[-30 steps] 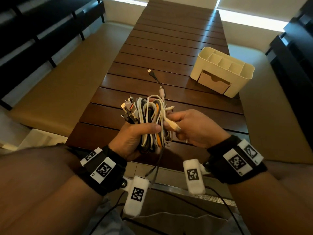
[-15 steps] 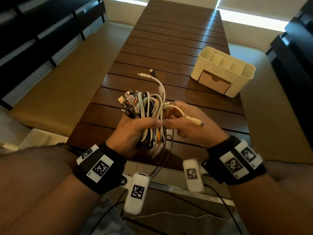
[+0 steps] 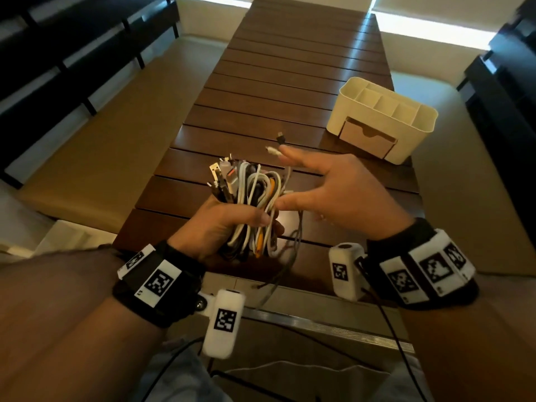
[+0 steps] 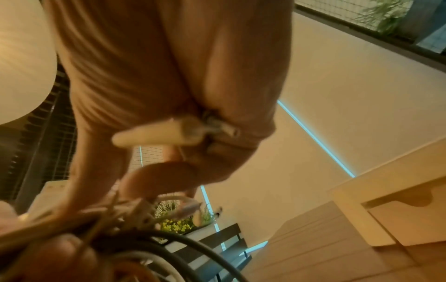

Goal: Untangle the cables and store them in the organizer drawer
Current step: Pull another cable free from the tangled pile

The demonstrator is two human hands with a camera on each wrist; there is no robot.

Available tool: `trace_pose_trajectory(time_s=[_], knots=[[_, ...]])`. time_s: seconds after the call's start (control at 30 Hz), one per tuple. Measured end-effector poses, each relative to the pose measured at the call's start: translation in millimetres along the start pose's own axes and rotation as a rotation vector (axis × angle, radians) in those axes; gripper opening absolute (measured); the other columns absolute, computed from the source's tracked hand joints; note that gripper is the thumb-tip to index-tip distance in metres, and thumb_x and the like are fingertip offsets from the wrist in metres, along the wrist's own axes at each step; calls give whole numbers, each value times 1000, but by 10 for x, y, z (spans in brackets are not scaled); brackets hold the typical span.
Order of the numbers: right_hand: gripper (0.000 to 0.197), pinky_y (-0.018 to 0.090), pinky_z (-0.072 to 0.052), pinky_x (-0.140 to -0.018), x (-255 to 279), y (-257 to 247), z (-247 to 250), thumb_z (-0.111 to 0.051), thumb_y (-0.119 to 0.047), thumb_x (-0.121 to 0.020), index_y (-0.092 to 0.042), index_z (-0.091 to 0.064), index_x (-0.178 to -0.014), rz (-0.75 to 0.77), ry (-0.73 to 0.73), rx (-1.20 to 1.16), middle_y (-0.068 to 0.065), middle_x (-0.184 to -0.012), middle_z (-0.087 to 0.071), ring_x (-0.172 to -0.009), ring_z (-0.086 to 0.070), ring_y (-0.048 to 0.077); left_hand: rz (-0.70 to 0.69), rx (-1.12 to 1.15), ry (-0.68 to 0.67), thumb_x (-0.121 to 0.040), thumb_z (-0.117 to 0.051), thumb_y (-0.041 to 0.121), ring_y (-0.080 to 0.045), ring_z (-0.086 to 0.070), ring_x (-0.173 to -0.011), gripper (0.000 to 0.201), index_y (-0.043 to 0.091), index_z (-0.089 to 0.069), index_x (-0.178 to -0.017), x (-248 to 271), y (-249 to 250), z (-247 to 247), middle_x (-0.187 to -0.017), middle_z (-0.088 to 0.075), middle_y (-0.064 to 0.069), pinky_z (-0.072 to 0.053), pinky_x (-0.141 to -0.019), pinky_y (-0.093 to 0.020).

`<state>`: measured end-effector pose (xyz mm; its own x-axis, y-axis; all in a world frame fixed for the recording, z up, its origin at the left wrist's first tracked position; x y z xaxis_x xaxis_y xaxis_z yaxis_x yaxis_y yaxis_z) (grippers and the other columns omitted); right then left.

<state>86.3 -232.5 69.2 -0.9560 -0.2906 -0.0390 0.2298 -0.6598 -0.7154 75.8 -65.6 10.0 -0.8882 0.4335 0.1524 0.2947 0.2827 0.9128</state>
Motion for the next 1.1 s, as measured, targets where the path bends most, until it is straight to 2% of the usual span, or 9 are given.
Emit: trace_pose_trajectory(time_s=[0.13,0.27,0.33,0.53,0.6,0.7,0.83,0.93,1.1], knots=[[73,15,-54,-67,-8,19,-50,-76,-54,-72,-33,-54,-138,-9,-25,-191,-23,-129,-62,-80,-70,5,166,269,-250,-60,-85,10,-29,-71,-80,48,4,-68,-104,36,-45,-11,-89,-69,-16,-58,-73,-42],[31,20,-53,-78,-5,-11,-159,-56,-60,-86,-40,-66,-107,44,38,-198,-14,-98,-70,-91,-66,3,98,477,-411,-75,-75,6,-31,-69,-94,52,5,-58,-124,54,13,-53,-97,-65,-13,-57,-81,-46],[35,28,-54,-71,-4,-10,-220,-50,-63,-91,-32,-64,-97,19,39,-216,-4,-88,-70,-79,-65,7,71,548,-425,-79,-71,5,-33,-67,-97,54,6,-52,-130,48,12,-69,-101,-63,-14,-58,-82,-50],[51,61,-52,-87,17,7,-321,-46,-64,-92,-21,-64,-114,-84,-14,-453,17,-101,-69,-90,-67,38,17,586,-403,-84,-67,11,-28,-63,-104,40,2,-56,-122,32,64,-71,-107,-61,-12,-57,-88,-48],[42,50,-55,-83,16,16,-291,-48,-53,-98,-17,-65,-111,-116,53,-450,17,-96,-68,-85,-66,34,-16,463,-308,-75,-77,15,-26,-66,-99,47,7,-62,-119,16,66,-41,-103,-65,-10,-59,-83,-45],[30,26,-50,-60,26,25,-272,-47,-37,-103,-12,-65,-102,-148,175,-399,8,-83,-68,-66,-61,17,-42,309,-127,-63,-81,9,-29,-72,-93,53,9,-70,-114,0,5,-11,-102,-72,-15,-59,-78,-44],[22,29,-59,-64,42,58,-327,-48,-30,-104,-15,-63,-99,-234,235,-511,-12,-74,-67,-71,-67,5,-51,178,34,-67,-73,9,-47,-65,-106,62,6,-63,-128,-36,-56,-26,-119,-63,-36,-55,-88,-61],[22,33,-61,-63,35,54,-353,-45,-30,-105,-16,-61,-100,-272,241,-559,-8,-76,-67,-72,-69,10,-34,160,46,-68,-75,11,-51,-56,-121,73,2,-54,-137,-43,-48,-50,-133,-55,-34,-47,-99,-64],[24,18,-47,-57,23,75,-338,-41,-36,-105,-23,-61,-101,-292,275,-399,-8,-85,-65,-68,-61,-4,-25,107,46,-71,-69,-2,-37,-70,-96,45,6,-67,-115,-36,-69,-96,-110,-70,-22,-61,-77,-47]])
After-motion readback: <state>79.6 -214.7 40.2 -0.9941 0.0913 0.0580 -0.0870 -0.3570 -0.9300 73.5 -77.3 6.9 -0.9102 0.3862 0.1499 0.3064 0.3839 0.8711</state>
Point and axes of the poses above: each hand's wrist, its own x-axis away from the middle knuckle, its own z-axis out of the back of the hand, y = z × x, the point moved 5 cm from there along -x, towards the middle knuckle
